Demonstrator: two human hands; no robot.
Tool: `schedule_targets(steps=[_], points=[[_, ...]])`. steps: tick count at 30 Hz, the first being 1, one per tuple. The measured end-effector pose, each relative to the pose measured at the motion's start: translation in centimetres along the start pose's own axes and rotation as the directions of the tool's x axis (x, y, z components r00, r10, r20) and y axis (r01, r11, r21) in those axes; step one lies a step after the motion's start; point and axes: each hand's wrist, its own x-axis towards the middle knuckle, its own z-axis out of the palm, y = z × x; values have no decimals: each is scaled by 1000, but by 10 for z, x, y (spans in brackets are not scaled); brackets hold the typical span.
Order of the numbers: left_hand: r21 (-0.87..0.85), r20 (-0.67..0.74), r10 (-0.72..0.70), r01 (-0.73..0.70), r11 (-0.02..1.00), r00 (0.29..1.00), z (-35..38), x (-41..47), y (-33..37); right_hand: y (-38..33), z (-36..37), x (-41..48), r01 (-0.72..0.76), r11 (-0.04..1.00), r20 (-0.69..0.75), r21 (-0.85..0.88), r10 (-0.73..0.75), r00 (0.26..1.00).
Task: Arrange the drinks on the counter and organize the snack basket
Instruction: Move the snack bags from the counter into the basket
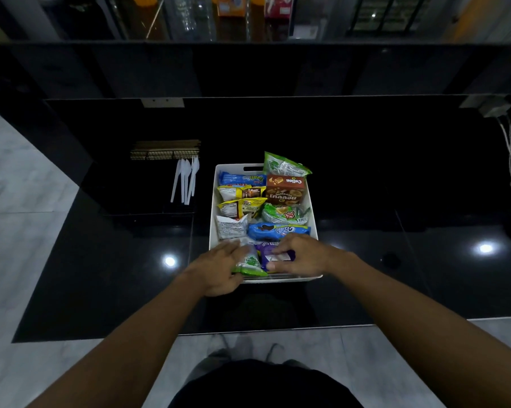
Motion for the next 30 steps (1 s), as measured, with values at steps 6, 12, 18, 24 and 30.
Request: schedule_targets(steps=[6, 12, 18, 24, 30], points=[[-79, 27, -18, 20, 997, 999, -6, -2, 0, -8, -5, 1, 6, 994, 81, -107, 3, 997], [-133, -37, -9, 4, 991, 999, -13, 5, 5, -14, -11, 4, -6, 988, 97, -156, 21, 995], [-156, -267, -70, 29, 987, 961, -17, 8, -13, -11, -6, 5, 10, 1000, -207, -4, -11, 978], [-178, -67, -190, 176, 968, 979, -13, 10, -37, -4, -5, 9, -7, 990, -166, -142, -17, 986], [-274, -36, -227, 209, 939, 973, -23, 11, -31, -8, -8, 10, -22, 979, -115, -204, -1, 993]])
